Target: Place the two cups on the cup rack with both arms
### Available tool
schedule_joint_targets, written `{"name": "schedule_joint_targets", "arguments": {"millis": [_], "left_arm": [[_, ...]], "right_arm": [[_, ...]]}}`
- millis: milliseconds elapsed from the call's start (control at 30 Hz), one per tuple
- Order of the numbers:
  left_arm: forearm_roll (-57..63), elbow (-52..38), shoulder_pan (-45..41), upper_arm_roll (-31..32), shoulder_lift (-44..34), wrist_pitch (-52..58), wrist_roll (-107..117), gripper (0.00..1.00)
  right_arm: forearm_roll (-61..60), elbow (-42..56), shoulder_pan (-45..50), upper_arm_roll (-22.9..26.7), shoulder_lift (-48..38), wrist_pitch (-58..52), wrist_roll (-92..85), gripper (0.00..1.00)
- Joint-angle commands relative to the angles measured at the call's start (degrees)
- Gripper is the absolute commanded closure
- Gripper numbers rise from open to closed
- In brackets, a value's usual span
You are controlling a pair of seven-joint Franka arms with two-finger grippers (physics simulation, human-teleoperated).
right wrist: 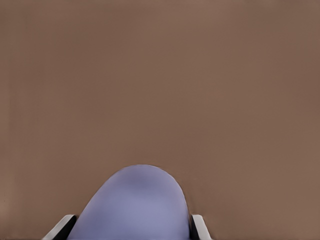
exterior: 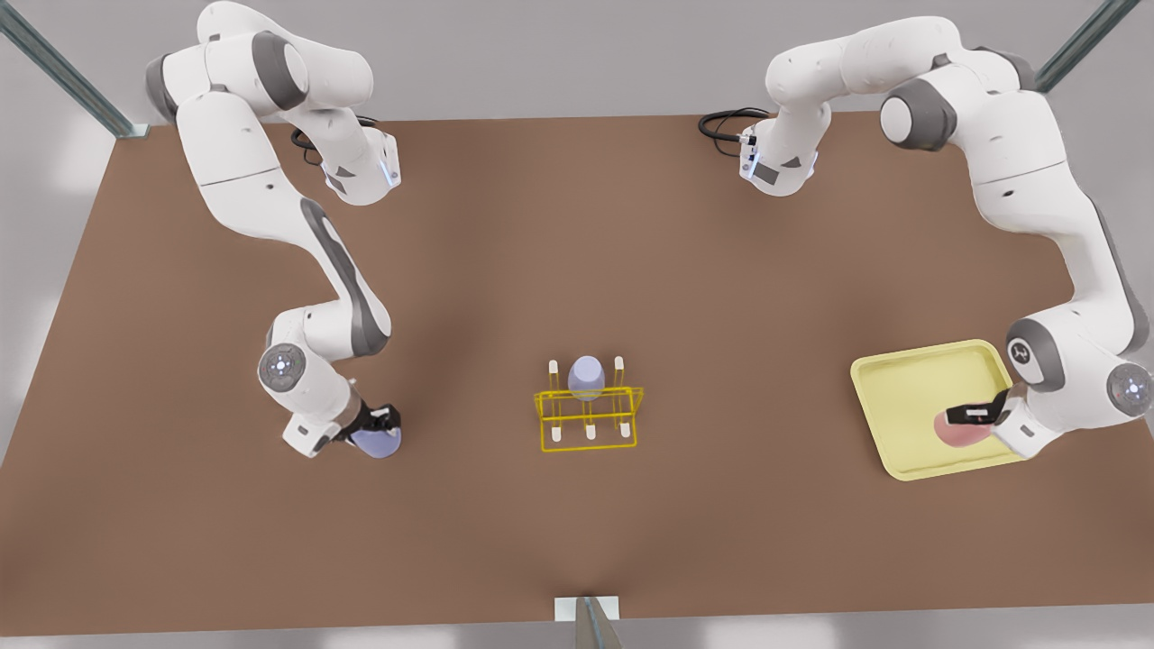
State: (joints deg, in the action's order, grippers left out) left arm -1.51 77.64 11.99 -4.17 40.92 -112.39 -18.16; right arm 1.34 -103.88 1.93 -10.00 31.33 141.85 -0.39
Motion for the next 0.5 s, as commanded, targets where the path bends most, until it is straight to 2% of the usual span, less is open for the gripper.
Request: {"name": "schedule_joint_targets", "arguments": {"millis": [0,167,267,333,467], "left_arm": [[-2.8,-0.5,-1.7,2.2,-0.2,3.8,14.3,0.23],[-2.4,-1.7,-3.9,18.5,0.5,3.1,43.4,0.22],[-2.2,-5.0,-12.4,18.8,1.2,3.0,56.2,0.22],[-2.7,-11.3,-15.4,18.9,3.6,3.0,65.2,0.22],[-4.3,-20.9,-21.2,19.1,7.8,2.8,65.5,0.22]], "right_arm": [[-2.0,0.3,-0.2,-2.2,-0.7,-0.2,-0.3,0.16],[-4.0,3.6,-0.1,-7.3,-0.5,-0.2,-0.3,0.16],[-5.1,5.8,0.4,-9.7,0.4,-0.3,-0.3,0.16],[-5.4,8.0,1.0,-11.4,2.1,-0.3,-0.3,0.16],[-6.8,13.4,1.5,-14.3,5.9,-0.5,-0.3,0.16]]}}
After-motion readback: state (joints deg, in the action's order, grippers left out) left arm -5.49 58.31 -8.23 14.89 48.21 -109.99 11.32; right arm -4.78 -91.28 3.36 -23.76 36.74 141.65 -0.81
